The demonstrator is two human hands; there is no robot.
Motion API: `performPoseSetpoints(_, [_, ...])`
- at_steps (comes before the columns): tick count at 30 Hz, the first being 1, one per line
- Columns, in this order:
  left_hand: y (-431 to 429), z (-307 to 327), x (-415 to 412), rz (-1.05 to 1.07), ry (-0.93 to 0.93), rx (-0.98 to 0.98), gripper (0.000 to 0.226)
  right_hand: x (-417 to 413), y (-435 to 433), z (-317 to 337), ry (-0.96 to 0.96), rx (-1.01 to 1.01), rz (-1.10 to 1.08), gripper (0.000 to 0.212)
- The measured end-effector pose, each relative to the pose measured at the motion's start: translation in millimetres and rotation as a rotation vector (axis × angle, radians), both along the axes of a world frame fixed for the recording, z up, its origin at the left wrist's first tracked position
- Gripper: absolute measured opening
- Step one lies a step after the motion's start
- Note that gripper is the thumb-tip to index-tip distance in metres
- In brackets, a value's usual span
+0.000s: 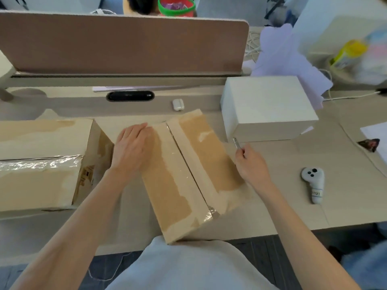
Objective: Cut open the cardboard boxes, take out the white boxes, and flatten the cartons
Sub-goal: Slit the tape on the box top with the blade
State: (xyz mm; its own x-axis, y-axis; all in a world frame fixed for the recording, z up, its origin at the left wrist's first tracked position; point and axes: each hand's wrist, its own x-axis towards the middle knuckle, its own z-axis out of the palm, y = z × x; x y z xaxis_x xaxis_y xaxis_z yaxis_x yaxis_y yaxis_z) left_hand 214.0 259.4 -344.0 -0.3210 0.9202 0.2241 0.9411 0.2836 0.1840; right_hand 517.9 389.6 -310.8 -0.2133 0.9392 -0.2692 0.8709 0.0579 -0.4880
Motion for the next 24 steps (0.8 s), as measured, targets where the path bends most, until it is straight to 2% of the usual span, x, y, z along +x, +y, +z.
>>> performPoseSetpoints(5, [27, 10, 3, 0.012, -0.077, -0.026, 0.035, 4, -24, -8, 0.111, -0.122, -0.024, 0.026])
performPoseSetpoints(9, [47, 14, 27, 0.171, -0.272, 0.021, 0.054, -2, -28, -10, 0.173, -0.183, -0.023, 0.024])
performPoseSetpoints(14, [47, 10, 32, 0.178, -0.337, 0.030, 0.039, -26, -6, -3, 0.257, 0.004, 0.055, 0.022])
performPoseSetpoints(19, [52, 10, 24, 0.123, -0.360, 0.004, 0.036, -65, 31, 6, 0.255, 0.206, 0.362, 0.015])
performPoseSetpoints(21, [55, 13, 22, 0.112, -0.424, 0.022, 0.037, -85, 50, 7, 0.208, 0.253, 0.477, 0.019])
performPoseSetpoints(24, [58, 17, 25, 0.147, -0.509, 0.054, 0.038, -113, 73, 8, 0.041, 0.313, 0.534, 0.023])
